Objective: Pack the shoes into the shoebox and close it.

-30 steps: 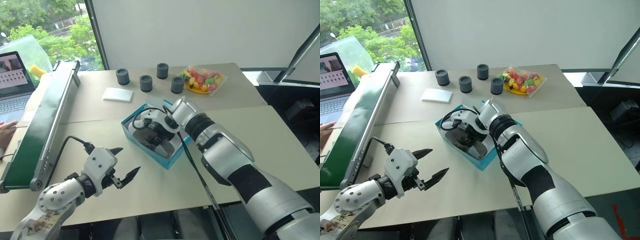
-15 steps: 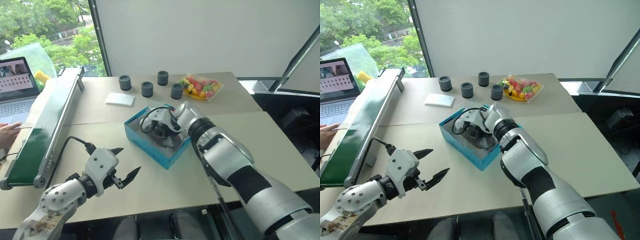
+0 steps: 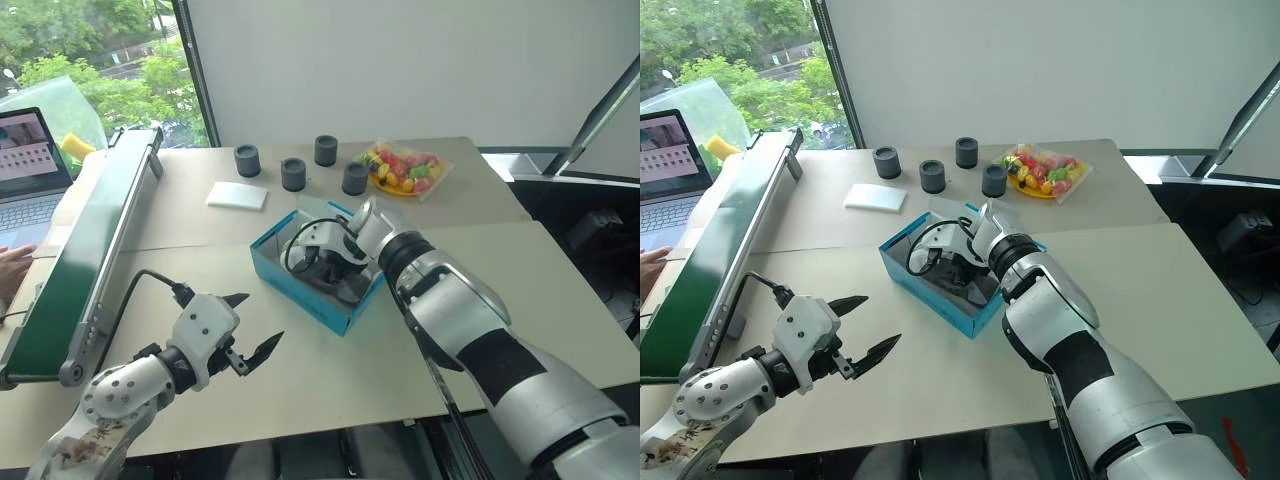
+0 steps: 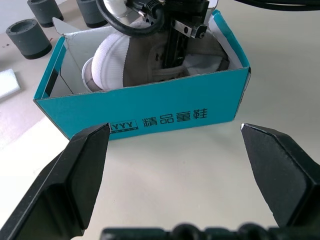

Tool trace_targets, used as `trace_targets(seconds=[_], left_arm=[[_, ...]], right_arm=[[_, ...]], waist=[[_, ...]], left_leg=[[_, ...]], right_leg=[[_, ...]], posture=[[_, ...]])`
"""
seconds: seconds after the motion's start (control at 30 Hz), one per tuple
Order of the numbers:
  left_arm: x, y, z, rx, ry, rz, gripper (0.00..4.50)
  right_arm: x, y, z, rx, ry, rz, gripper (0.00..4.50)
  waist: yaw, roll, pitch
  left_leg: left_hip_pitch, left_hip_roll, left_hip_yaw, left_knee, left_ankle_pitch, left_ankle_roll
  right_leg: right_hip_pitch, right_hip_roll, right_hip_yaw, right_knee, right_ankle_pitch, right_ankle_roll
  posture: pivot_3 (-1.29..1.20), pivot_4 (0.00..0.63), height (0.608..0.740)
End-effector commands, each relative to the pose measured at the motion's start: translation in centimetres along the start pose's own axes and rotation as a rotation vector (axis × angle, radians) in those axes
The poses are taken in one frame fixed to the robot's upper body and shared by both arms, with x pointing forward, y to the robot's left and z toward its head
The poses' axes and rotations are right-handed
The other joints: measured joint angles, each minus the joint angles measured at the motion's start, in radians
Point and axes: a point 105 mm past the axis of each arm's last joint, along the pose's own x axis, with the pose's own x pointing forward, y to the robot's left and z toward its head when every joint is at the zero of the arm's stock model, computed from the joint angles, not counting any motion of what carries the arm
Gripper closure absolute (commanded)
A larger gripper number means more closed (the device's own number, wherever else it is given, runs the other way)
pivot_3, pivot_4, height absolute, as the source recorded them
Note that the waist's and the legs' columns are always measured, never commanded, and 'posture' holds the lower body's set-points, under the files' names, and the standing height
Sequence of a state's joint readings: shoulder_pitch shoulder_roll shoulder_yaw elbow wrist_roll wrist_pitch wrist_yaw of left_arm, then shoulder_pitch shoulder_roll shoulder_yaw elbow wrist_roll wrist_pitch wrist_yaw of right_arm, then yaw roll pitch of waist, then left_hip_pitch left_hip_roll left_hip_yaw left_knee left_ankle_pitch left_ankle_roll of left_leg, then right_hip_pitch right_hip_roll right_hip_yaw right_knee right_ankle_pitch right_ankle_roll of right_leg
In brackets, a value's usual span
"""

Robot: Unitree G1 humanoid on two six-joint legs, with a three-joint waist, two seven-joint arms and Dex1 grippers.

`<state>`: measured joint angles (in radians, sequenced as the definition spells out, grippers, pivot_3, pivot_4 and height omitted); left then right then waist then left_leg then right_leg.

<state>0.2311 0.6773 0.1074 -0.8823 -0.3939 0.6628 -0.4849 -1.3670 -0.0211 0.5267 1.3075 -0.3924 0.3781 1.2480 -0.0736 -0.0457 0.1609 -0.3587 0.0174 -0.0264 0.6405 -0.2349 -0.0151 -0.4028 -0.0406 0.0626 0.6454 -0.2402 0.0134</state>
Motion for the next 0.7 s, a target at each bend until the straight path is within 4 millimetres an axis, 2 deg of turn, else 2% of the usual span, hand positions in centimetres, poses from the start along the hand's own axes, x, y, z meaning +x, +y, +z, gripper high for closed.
trace_targets(seconds=[0.03, 0.1, 0.17, 0.2, 0.33, 0.43, 0.47, 0.6, 0.7], left_arm=[[-0.1, 0.0, 0.5, 0.027, -0.011, 0.002, 0.02], [-0.1, 0.0, 0.5, 0.027, -0.012, 0.004, 0.02], [-0.1, -0.1, 0.6, 0.028, -0.013, 0.005, 0.0], [-0.1, -0.1, 0.6, 0.028, -0.013, 0.006, 0.0], [-0.1, -0.1, 0.6, 0.026, -0.015, 0.008, 0.0], [0.0, -0.2, 0.6, 0.024, -0.015, 0.005, 0.0], [0.0, -0.2, 0.5, 0.023, -0.014, 0.005, 0.0], [0.3, -0.2, 0.5, 0.021, -0.021, -0.004, 0.0], [0.4, -0.1, 0.6, 0.02, -0.025, -0.006, 0.0]], right_arm=[[2.2, 1.6, -1.1, 0.036, 0.031, 0.08, 3.93], [2.5, 1.5, -1.2, 0.043, 0.039, 0.06, 3.93], [2.8, 1.3, -1.4, 0.044, 0.042, 0.033, 3.1], [2.9, 1.2, -1.3, 0.052, 0.035, 0.019, 2.89], [3.0, 0.2, -0.9, 0.068, 0.002, -0.083, 1.53], [1.9, -1.1, 0.1, 0.035, -0.045, -0.17, 0.38], [1.4, -1.4, 0.6, 0.041, -0.072, -0.189, 0.19], [-1.7, -2.9, 3.0, 0.047, -0.197, -0.249, 0.19], [-3.3, -3.1, 4.1, 0.067, -0.262, -0.243, 0.19]], waist=[[0.0, 0.0, 0.0], [0.0, 0.001, 0.001], [0.0, 0.001, 0.001], [0.0, 0.001, 0.001], [0.001, 0.002, 0.001], [0.002, 0.002, 0.002], [0.001, 0.002, 0.002], [-0.002, 0.006, 0.007], [0.0, 0.011, 0.012]], left_leg=[[0.0, 0.0, 0.0, 0.0, 0.0, 0.0], [0.0, 0.0, 0.0, 0.0, -0.001, 0.0], [0.0, 0.0, 0.0, 0.0, -0.001, 0.0], [0.0, 0.0, 0.0, 0.0, -0.001, 0.0], [0.0, 0.0, 0.0, 0.0, -0.001, 0.0], [0.0, 0.0, 0.0, 0.001, -0.001, 0.0], [0.0, 0.0, 0.0, 0.001, -0.001, 0.0], [-0.001, 0.0, 0.0, 0.002, -0.001, 0.0], [-0.008, -0.001, 0.001, 0.003, 0.001, 0.002]], right_leg=[[0.0, 0.0, 0.0, 0.0, 0.0, 0.0], [0.0, 0.0, 0.0, 0.0, 0.0, 0.0], [0.0, 0.0, 0.0, 0.0, 0.0, 0.0], [0.0, 0.0, 0.0, 0.0, -0.001, -0.001], [-0.001, 0.0, 0.0, 0.001, -0.001, -0.001], [-0.001, 0.0, 0.0, 0.001, -0.002, -0.001], [-0.001, 0.0, 0.0, 0.001, -0.002, -0.001], [-0.002, 0.0, 0.0, 0.001, -0.003, 0.002], [-0.008, 0.0, 0.0, 0.002, -0.002, 0.002]], posture=[[0.0, 0.15, 0.731], [0.0, 0.15, 0.731], [0.0, 0.15, 0.731], [0.0, 0.15, 0.731], [0.0, 0.15, 0.731], [0.0, 0.15, 0.731], [0.0, 0.15, 0.731], [0.0, 0.15, 0.731], [0.0, 0.15, 0.731]])
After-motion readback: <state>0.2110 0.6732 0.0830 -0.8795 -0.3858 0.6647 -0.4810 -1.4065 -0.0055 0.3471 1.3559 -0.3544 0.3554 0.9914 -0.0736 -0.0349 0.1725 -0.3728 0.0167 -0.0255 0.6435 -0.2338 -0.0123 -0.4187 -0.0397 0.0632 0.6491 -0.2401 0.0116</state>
